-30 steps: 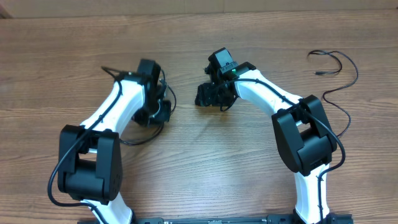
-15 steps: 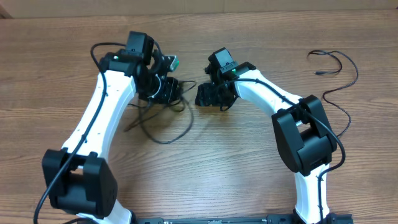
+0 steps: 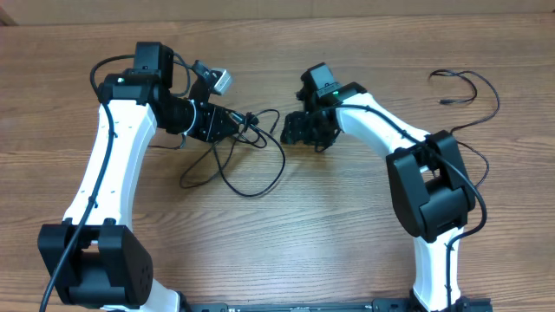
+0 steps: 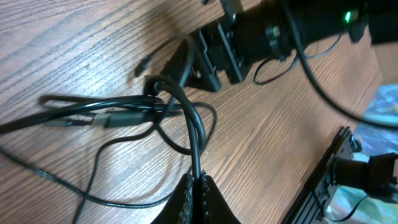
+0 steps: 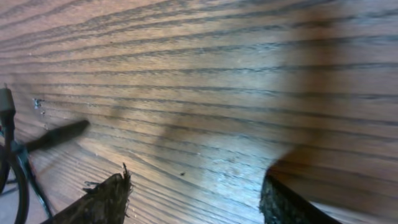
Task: Untangle cables
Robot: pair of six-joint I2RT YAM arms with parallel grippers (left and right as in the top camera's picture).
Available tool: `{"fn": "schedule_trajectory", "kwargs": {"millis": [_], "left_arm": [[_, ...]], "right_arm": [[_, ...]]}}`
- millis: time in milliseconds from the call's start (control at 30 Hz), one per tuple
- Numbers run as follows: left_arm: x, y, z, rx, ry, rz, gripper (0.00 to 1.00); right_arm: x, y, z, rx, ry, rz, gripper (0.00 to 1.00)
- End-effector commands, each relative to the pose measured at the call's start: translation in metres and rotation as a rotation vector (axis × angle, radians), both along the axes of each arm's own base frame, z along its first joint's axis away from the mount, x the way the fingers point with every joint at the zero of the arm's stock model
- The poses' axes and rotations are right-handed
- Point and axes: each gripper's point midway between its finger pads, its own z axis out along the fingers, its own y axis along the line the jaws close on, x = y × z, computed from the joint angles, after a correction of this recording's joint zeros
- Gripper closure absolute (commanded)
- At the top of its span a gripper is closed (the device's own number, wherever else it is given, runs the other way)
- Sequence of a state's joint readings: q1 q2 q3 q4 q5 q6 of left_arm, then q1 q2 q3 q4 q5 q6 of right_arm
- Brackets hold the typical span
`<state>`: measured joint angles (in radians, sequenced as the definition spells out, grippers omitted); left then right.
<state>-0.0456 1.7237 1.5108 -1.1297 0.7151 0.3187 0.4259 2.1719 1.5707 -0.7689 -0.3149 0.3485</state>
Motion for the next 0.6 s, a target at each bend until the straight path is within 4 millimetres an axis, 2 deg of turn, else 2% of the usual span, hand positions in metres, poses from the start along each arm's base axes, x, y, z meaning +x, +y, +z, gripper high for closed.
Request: {"fn": "schedule_trajectory", "kwargs": {"millis": [0,100,200,333,433,567], "left_arm": [[-0.016,-0.005,-0.010,-0.026,-0.007,-0.062,0.96],[-0.023,-0.005,-0.028,-0.032,0.020,-0.067,0.96],[-0.031,-0.007,-0.037,-0.064,0.013,-0.108,0.96],[-0.038,-0.009,-0.039,-0.137,-0.012,-0.151,0.96],[-0.036,-0.006,-0.046,-0.135,-0.018,-0.138,0.96],[-0.024,0.007,-0.064,-0.099,0.046,0.013,0.95]], "right_arm": [[-0.007,0.007,0.007,0.098,0.064,-0.007,0.28],[-0.022,0.027,0.024,0.268,0.144,0.044,0.27],[-0.027,0.034,0.037,0.380,0.162,0.098,0.27],[-0.018,0.021,0.037,0.381,0.160,0.063,0.27],[-0.015,0.013,0.037,0.379,0.167,0.043,0.27],[-0.015,0.005,0.036,0.373,0.173,0.035,0.27]]}}
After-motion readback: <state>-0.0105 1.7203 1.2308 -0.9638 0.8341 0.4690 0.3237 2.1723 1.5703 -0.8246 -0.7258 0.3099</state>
